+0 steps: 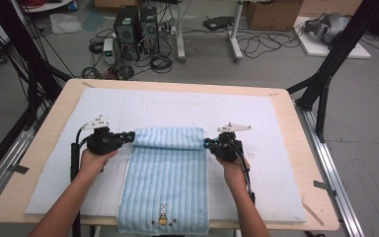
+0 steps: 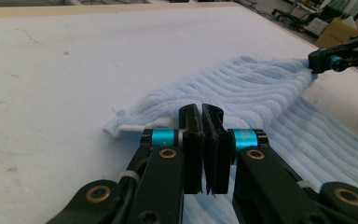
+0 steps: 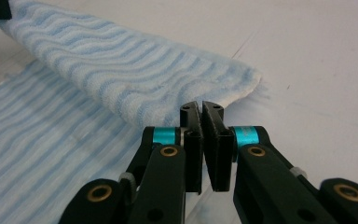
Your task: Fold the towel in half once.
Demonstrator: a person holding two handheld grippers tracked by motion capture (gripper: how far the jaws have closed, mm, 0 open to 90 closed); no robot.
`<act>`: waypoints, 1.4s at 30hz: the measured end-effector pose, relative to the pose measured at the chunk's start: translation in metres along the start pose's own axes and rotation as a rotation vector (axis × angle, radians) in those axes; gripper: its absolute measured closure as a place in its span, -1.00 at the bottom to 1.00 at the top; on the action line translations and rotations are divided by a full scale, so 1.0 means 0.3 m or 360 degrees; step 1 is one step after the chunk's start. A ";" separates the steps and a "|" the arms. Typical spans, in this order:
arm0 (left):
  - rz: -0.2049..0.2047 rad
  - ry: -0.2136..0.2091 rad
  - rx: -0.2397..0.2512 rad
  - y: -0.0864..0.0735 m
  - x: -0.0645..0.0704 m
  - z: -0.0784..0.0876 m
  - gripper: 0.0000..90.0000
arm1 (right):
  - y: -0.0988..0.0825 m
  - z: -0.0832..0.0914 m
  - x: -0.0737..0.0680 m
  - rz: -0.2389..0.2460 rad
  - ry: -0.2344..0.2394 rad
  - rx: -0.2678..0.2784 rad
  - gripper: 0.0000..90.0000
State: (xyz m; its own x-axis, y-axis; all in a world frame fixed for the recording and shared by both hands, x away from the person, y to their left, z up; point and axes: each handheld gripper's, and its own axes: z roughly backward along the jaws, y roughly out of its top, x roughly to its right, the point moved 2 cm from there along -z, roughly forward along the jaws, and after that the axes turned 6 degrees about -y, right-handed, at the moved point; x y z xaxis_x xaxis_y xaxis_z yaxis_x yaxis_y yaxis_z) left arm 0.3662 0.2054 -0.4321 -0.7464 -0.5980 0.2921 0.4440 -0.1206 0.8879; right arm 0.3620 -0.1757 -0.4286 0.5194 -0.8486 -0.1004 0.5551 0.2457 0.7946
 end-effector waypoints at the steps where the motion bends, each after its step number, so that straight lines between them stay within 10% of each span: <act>1: 0.0000 -0.0004 0.0004 -0.006 0.007 0.004 0.92 | -0.013 0.009 -0.008 0.0004 0.0010 0.0000 0.93; 15: 0.0016 -0.0022 -0.0075 -0.109 0.036 0.041 0.87 | -0.122 0.039 -0.061 0.0039 0.0047 -0.0067 0.83; 19: 0.0088 0.0159 -0.0035 -0.113 0.011 0.042 -0.01 | -0.115 0.053 -0.043 -0.0033 -0.0007 0.0019 0.38; 29: 0.0163 0.0236 0.0040 -0.027 -0.066 0.024 -0.06 | -0.110 0.078 0.002 -0.0098 -0.0064 0.0073 0.13; 42: 0.0190 0.0338 -0.0262 -0.013 -0.120 -0.156 -0.04 | -0.114 0.088 0.018 -0.0120 -0.0047 0.0081 0.09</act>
State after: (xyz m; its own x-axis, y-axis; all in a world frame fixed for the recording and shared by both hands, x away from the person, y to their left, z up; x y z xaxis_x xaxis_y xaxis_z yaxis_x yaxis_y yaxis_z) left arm 0.4145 0.1904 -0.4627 -0.5714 -0.7660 0.2944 0.6099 -0.1563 0.7769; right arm 0.3287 -0.2011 -0.4406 0.4576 -0.8775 -0.1437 0.5576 0.1573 0.8151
